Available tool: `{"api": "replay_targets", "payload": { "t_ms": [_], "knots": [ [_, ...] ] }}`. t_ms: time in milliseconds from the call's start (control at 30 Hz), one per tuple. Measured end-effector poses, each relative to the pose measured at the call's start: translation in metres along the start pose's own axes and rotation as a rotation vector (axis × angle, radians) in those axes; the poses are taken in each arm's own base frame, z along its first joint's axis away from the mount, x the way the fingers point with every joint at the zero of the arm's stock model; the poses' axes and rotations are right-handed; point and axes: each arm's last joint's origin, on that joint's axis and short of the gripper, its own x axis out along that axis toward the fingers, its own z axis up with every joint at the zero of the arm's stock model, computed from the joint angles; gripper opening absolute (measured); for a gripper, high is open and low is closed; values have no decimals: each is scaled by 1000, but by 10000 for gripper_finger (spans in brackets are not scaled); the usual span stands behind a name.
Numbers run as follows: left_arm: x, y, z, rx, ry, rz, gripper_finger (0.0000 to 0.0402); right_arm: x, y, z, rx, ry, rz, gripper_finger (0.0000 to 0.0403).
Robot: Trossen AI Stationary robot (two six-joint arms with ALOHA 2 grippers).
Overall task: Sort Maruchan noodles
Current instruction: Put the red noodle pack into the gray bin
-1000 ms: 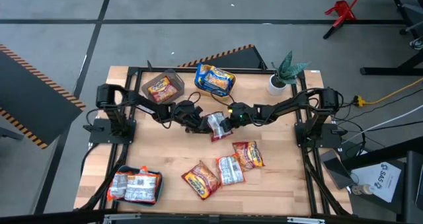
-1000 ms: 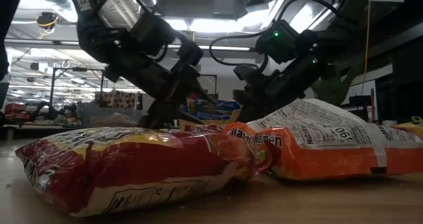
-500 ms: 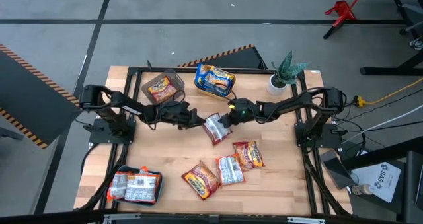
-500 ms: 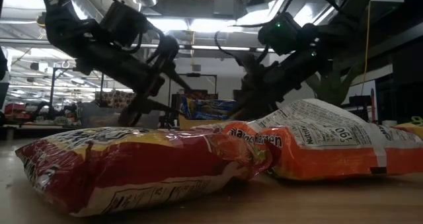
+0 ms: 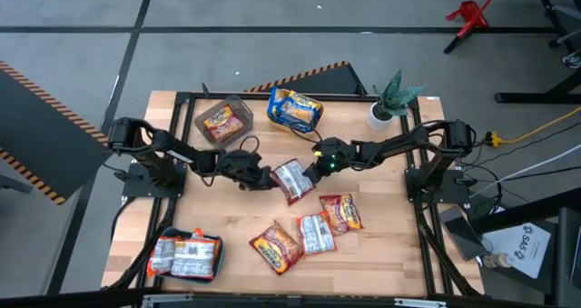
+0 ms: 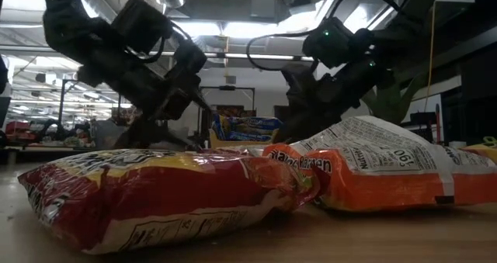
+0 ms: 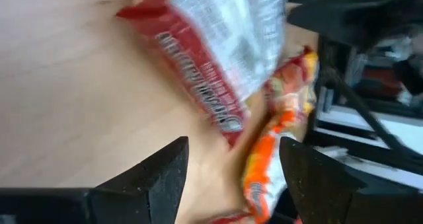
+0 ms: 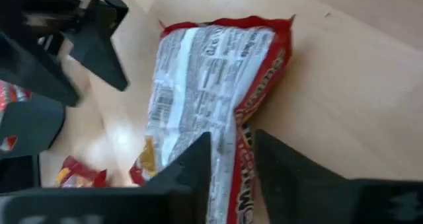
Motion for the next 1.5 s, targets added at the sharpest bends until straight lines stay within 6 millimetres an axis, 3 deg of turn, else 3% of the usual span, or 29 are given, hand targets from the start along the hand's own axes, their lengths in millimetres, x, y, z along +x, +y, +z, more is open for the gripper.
{"api": "replay_targets", "payload": {
  "t_ms": [233, 400, 733, 1033, 1200, 1367, 1500],
  "knots": [
    [4, 5, -14, -28, -191, 50, 232, 0, 0, 0, 35, -2, -4, 259],
    [16, 20, -14, -141, -218, 104, 232, 0, 0, 0, 61, -7, -11, 316],
    [22, 22, -6, -175, -305, 97, 232, 0, 0, 0, 62, -13, -18, 301],
    [23, 22, -10, -135, -170, 130, 232, 0, -1, -1, 55, 15, -13, 274],
    [30, 8, -1, -139, -277, 105, 232, 0, -1, -1, 47, 16, -12, 271],
    [32, -1, 7, -33, -377, 102, 232, 0, -1, -2, 31, 31, 1, 271],
    [34, -4, 9, -28, -335, 93, 232, 0, 0, -2, 30, 38, 6, 271]
  ]
}}
